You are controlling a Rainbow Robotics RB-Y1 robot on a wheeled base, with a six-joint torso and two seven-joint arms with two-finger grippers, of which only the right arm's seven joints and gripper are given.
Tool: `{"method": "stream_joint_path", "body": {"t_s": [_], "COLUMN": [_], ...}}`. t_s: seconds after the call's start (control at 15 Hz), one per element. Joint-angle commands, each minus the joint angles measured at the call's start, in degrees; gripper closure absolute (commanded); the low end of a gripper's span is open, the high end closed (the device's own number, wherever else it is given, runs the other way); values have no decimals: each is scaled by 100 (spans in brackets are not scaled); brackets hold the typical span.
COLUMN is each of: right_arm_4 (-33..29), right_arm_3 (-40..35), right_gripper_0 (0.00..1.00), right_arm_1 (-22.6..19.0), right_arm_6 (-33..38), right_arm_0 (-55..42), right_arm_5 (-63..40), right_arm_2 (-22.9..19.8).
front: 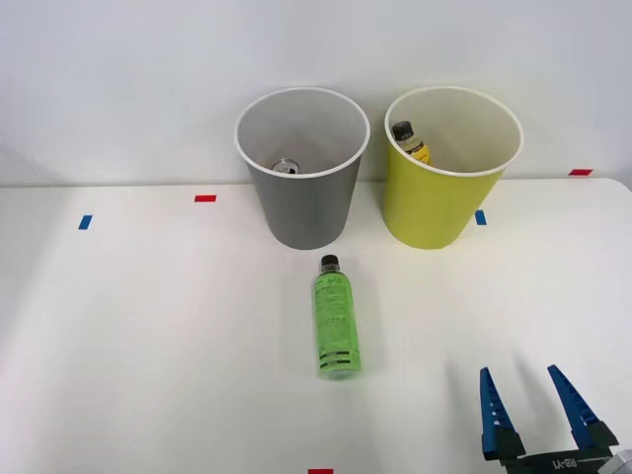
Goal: Put cans in the gray bin, plastic bottles in the light green bin
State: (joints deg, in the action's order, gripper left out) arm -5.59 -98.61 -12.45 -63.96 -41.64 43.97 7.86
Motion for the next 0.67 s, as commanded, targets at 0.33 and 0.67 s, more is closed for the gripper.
{"method": "stream_joint_path", "body": {"t_s": [0.33, 0.67], "right_arm_4": [849, 919], "right_arm_3": [-1, -1], "right_gripper_0": [0, 0], "right_arm_1": [-522, -663], "right_arm_6": [-1461, -1681], "right_arm_0": [-485, -643], "right_arm_5": [288, 428], "right_arm_2": [673, 831]}}
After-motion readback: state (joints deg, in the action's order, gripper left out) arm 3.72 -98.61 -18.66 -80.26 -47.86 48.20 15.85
